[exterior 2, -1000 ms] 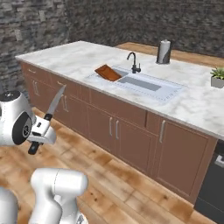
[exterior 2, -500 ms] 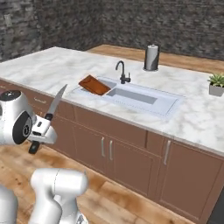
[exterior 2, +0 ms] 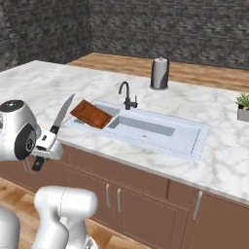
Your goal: Move the cutting board and knife to the sink. Then move spray from the cabinet to the counter.
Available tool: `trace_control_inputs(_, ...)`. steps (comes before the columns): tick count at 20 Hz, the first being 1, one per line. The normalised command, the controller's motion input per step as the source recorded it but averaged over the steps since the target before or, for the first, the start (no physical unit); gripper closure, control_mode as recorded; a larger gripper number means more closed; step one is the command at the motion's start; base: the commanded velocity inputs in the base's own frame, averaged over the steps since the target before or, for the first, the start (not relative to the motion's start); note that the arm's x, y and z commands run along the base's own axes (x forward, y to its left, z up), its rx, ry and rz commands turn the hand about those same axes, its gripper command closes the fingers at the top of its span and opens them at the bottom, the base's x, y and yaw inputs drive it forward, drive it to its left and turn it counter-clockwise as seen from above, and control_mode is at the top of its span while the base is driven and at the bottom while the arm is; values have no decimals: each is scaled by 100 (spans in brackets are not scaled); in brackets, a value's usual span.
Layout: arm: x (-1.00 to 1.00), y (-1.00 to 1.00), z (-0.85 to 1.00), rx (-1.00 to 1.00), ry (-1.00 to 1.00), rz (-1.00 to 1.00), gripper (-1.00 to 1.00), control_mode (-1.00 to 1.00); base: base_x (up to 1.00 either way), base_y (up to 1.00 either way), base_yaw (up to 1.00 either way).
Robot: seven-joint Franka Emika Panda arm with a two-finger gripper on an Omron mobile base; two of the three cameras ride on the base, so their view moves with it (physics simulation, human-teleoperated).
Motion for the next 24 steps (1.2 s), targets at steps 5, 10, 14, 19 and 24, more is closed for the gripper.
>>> trace_control_inputs(5,0,0,0,0,0,0,100,100,100,49,-26)
trace_control_inputs(10,0,0,0,0,0,0,100,100,93,38,-24)
trace_control_inputs(14,39,2,-7,0,7,-10,100,-100,42,18,-12)
trace_control_inputs(19,78,0,-23,0,16,-19,100,-100,0,0,0)
trace_control_inputs(24,69,5,-27,0,6,-10,100,-100,0,0,0)
